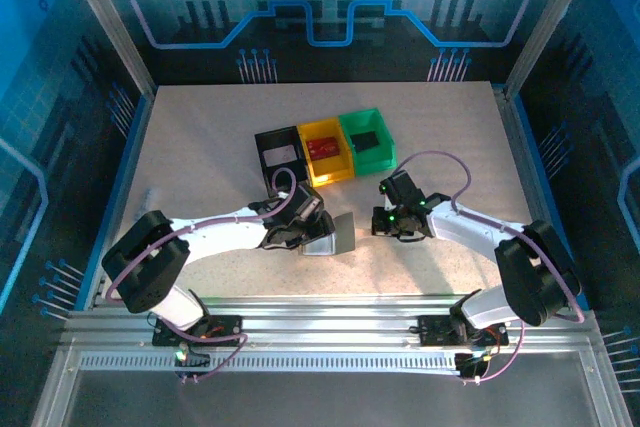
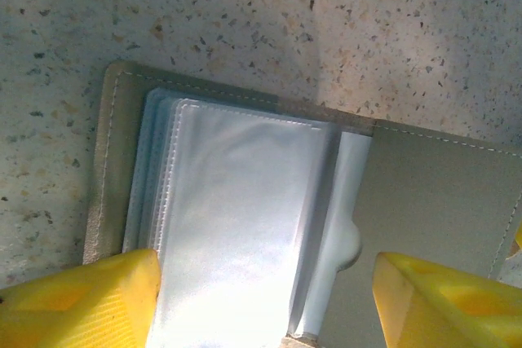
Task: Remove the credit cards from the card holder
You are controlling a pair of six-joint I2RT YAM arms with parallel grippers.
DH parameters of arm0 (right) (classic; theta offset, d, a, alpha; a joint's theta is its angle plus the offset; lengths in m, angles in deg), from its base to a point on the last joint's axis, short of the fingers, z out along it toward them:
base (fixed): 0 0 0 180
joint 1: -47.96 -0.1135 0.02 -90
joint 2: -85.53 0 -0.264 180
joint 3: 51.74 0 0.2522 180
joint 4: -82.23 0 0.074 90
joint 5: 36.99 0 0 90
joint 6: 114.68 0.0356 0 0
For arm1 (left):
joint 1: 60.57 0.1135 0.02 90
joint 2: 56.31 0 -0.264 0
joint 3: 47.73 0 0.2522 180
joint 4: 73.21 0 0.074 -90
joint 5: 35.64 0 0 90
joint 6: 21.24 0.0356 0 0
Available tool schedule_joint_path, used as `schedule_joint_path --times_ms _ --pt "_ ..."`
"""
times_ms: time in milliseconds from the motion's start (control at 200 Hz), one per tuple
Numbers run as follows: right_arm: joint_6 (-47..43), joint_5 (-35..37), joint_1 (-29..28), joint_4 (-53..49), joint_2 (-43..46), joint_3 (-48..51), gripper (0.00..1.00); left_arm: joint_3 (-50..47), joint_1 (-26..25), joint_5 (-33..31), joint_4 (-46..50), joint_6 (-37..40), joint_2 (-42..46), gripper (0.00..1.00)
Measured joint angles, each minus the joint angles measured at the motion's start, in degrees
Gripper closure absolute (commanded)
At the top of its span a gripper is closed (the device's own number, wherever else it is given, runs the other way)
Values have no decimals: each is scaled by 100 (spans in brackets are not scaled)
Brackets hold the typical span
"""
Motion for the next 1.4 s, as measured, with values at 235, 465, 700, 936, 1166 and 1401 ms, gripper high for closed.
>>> schedule_joint_path --times_ms 235,465,700,936,1166,1401 --pt "-2 -17 24 17 0 13 100 0 0 -11 76 201 0 30" --pt "0 -31 26 44 4 31 100 4 0 -44 101 334 -52 30" --pt "0 -39 26 74 4 46 100 55 0 -46 98 348 -208 30" --pt "2 -164 26 188 2 131 100 74 -13 -44 98 348 -216 30" --pt "2 -192 26 267 2 164 100 81 -81 7 63 345 -214 31" --pt "2 -234 26 302 -9 186 100 81 -153 122 -101 328 -208 35"
